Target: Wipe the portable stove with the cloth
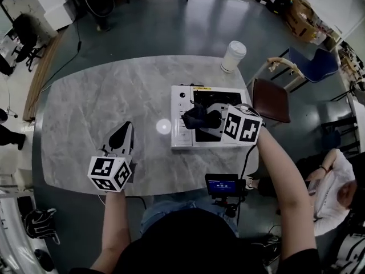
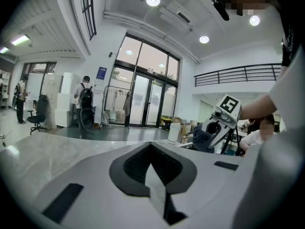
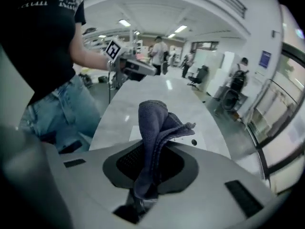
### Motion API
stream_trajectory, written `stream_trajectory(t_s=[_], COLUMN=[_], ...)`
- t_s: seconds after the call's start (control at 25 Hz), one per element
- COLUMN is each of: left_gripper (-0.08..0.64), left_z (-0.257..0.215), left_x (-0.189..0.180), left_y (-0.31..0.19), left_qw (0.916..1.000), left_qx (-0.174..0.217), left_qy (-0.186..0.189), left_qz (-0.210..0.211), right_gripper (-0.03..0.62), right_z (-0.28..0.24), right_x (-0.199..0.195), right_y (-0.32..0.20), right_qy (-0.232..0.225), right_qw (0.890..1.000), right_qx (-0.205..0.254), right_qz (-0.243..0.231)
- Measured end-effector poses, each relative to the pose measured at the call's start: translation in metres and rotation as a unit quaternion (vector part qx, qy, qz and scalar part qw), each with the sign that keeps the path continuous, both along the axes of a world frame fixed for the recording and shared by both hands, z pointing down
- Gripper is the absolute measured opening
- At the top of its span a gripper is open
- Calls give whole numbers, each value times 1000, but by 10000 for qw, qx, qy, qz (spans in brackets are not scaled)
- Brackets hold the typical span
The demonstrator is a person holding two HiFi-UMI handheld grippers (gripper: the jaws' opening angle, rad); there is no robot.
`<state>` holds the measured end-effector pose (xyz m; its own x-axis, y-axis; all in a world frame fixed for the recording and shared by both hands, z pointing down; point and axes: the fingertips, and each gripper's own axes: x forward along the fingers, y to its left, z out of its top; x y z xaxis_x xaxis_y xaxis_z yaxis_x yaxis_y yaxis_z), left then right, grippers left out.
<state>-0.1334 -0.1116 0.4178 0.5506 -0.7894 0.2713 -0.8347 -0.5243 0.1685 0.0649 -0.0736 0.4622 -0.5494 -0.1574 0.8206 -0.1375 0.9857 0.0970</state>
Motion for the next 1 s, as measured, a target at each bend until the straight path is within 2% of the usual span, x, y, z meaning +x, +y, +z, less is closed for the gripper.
stream_trajectory(t_s=[0.08, 0.16, 0.32, 0.44, 0.52, 0.6, 0.84, 1.0], left_gripper=[-3, -3, -3, -3, -3, -3, -3, -3], left_z=[2, 3, 7, 7, 7, 6, 7, 4], left_x=[-5, -8, -18, -24, -31, -42, -78, -79], left_y=[1, 4, 16, 23, 28, 33, 43, 45], left_qw=[9998, 9993, 9968, 9941, 9915, 9881, 9783, 9770], left_qx=[-11, -32, -97, -106, -113, -129, -188, -160], left_qy=[-13, -32, -88, -139, -147, -150, -194, -247], left_qz=[-189, -358, -793, -1069, -1286, -1526, -2056, -2112], right_gripper=[74, 74, 74, 74, 74, 74, 74, 74], right_z=[14, 24, 44, 61, 71, 79, 88, 94], right_x=[4, 9, 16, 25, 32, 33, 13, 13], right_y=[6, 12, 18, 20, 23, 23, 5, 4], right_qy=[532, 922, 1651, 2163, 2406, 2534, 2400, 2525], right_qw=[9958, 9856, 9514, 9227, 9074, 8984, 9015, 8934], right_qx=[-139, -325, -623, -913, -1197, -1418, -1994, -2129], right_qz=[-733, -1379, -2523, -3059, -3230, -3294, -2999, -3046])
